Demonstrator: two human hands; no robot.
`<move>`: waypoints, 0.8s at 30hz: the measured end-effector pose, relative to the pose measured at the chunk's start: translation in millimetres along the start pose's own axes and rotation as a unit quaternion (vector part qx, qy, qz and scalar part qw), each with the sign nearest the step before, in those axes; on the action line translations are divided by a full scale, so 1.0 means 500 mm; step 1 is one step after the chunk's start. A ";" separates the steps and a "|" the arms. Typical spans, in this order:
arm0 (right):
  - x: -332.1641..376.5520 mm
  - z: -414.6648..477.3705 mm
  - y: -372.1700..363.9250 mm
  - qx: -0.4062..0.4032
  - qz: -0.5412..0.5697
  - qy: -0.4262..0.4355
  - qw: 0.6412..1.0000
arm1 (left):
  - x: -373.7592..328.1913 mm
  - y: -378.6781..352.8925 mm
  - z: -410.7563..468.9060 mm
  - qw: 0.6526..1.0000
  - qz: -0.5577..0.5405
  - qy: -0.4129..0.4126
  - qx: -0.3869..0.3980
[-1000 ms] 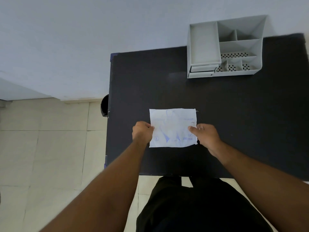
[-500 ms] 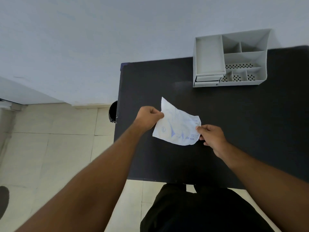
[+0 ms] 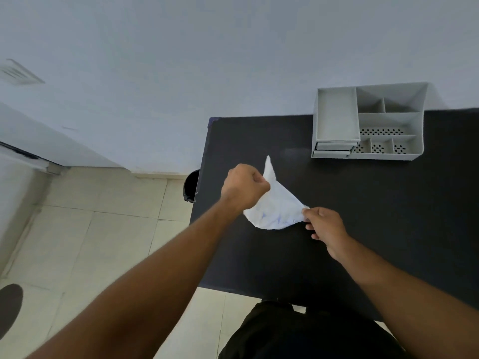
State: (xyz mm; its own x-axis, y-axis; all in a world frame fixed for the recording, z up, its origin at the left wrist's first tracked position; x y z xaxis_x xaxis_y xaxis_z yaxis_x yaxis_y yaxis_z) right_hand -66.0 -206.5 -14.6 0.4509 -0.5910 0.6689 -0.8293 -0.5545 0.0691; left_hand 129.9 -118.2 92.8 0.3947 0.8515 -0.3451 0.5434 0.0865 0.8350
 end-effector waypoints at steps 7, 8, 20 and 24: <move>0.012 -0.004 -0.009 0.009 -0.018 0.001 1.000 | -0.039 0.038 -0.005 1.000 -0.010 -0.022 0.016; 0.014 -0.005 -0.010 0.013 -0.020 0.005 1.000 | -0.040 0.044 -0.005 0.999 -0.015 -0.025 0.014; 0.026 -0.011 -0.011 0.030 -0.043 0.038 0.998 | -0.017 0.074 0.002 0.999 -0.024 -0.007 -0.033; 0.021 -0.018 -0.016 0.029 -0.032 0.030 0.999 | 0.003 0.075 0.004 0.998 0.035 0.054 -0.006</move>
State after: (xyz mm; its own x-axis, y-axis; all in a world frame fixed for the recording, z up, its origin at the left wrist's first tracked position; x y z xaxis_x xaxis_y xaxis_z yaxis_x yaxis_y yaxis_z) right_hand -57.5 -202.9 -1.5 0.4810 -0.5173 0.7079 -0.7780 -0.6241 0.0725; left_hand 152.3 -114.5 122.9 0.3501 0.9061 -0.2377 0.5082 0.0294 0.8607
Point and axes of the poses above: each hand's wrist, its own z-axis towards the middle knuckle, its own y-axis out of the back of the hand, x = y × z, the point moved 2 cm from there along z, towards the middle knuckle, and after that the axes turned 11 degrees about z, right-handed, at the moved point
